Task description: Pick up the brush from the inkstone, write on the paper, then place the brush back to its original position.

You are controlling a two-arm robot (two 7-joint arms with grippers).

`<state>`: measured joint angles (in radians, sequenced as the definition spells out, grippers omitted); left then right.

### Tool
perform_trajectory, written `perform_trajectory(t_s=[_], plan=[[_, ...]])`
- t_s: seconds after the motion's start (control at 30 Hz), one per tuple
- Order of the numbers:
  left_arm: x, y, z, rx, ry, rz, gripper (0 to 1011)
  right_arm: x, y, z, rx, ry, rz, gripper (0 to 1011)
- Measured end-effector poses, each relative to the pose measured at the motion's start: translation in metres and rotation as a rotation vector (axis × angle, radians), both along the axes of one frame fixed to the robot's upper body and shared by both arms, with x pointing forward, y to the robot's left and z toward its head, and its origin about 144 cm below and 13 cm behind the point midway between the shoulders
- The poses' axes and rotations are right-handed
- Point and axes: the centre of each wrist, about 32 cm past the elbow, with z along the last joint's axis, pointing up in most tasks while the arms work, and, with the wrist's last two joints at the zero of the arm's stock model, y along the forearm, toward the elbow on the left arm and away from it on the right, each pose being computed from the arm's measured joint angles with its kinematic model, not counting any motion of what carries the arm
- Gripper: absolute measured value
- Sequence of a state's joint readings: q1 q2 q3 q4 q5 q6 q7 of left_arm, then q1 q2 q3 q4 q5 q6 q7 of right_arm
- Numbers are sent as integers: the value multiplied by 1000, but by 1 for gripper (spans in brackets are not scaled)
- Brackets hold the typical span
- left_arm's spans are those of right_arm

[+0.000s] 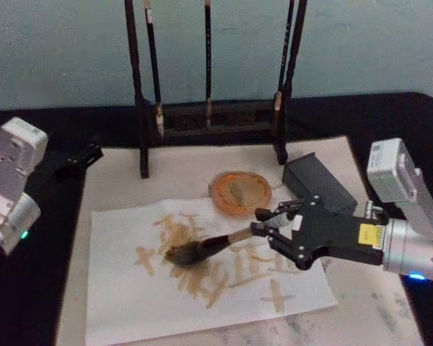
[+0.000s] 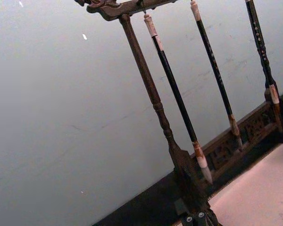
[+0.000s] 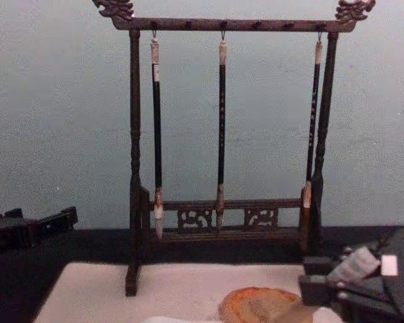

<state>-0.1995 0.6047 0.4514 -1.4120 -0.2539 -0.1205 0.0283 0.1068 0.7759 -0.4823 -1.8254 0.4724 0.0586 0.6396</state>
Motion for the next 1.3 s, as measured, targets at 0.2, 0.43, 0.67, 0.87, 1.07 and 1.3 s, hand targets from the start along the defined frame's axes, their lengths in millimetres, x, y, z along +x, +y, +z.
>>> perform_trajectory(t_s=[0.2, 0.43, 0.67, 0.87, 1.07, 1.3], plan=[[0, 0, 0, 0, 0, 0, 1002, -3, -9, 0, -11, -4, -21, 168], [0, 0, 0, 0, 0, 0, 1002, -5, -22, 1, -20, -4, -58, 168], [0, 0, 0, 0, 0, 0, 1002, -8, -33, 3, -25, -12, -92, 168], [0, 0, 0, 0, 0, 0, 1002, -11, -41, 4, -27, -19, -114, 168], [0, 0, 0, 0, 0, 0, 1002, -15, -45, 10, -10, -44, -121, 168], [0, 0, 0, 0, 0, 0, 1002, -17, -38, 22, 35, -96, -91, 168]])
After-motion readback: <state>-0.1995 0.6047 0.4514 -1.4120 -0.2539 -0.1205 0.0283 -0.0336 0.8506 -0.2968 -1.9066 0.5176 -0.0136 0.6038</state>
